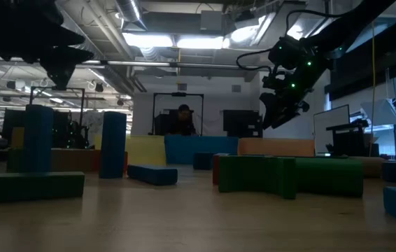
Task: Sort blocks by size
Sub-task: Put the blue rectangle block into the blue bin
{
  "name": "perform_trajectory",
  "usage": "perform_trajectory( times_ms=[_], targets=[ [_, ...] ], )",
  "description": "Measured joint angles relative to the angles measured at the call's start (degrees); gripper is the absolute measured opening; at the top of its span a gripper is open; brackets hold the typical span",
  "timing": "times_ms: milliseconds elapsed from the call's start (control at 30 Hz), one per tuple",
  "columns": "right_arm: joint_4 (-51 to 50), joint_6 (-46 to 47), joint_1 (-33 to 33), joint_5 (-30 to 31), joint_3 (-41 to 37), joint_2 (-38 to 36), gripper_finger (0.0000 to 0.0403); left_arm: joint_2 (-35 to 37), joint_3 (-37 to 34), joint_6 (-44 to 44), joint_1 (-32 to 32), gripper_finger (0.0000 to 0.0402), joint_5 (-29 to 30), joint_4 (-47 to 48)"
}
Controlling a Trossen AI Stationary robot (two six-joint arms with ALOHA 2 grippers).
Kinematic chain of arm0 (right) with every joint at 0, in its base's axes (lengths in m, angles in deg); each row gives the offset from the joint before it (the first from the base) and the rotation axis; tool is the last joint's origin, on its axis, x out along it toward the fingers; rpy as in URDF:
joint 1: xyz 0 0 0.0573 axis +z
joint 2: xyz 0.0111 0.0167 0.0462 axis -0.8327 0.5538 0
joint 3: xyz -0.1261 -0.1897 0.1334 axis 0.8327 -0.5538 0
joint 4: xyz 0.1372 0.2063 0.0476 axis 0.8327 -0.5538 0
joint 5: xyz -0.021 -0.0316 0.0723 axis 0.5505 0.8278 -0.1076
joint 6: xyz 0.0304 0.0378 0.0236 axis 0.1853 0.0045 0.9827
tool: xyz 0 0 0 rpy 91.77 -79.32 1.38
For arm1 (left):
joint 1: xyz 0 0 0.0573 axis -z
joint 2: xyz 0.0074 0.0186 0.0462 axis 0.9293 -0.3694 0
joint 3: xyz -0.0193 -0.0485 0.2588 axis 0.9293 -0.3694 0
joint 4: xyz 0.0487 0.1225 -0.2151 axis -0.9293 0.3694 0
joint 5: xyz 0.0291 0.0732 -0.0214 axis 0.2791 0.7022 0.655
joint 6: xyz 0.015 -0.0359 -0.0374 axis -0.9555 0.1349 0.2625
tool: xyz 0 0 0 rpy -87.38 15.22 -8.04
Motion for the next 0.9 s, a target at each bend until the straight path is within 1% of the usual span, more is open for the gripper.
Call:
perform_trajectory(
  times_ms=[100, 233, 300, 467, 600, 733, 900],
  targets=[
    [0.09, 0.00, 0.00, -0.02, 0.00, 0.00, 0.0244, -7.33, 3.22, 2.20, 1.23, 0.0134, -0.01, 0.36],
    [0.11, 0.00, 0.00, -0.02, 0.00, 0.00, 0.0244, -17.32, 9.78, 2.44, 2.56, 0.0134, 0.01, 1.41],
    [0.11, 0.00, 0.00, -0.02, 0.00, 0.00, 0.0244, -21.78, 14.34, 3.49, 3.05, 0.0134, -0.01, 5.51],
    [0.11, 0.00, 0.00, -0.04, 0.00, 0.00, 0.0244, -32.01, 25.51, 8.58, 3.84, 0.0134, -0.01, 21.37],
    [0.11, 0.00, 0.00, -0.13, 0.00, 0.00, 0.0244, -39.47, 32.58, 13.60, 3.93, 0.0134, -0.35, 30.63],
    [0.09, 0.02, 0.00, -0.13, 0.00, 0.00, 0.0244, -45.54, 38.03, 18.50, 3.93, 0.0134, -1.15, 34.99],
    [0.08, 0.02, 0.01, -0.13, 0.00, 0.00, 0.0244, -51.72, 42.75, 20.86, 3.93, 0.0134, -3.63, 35.64]
  ],
)
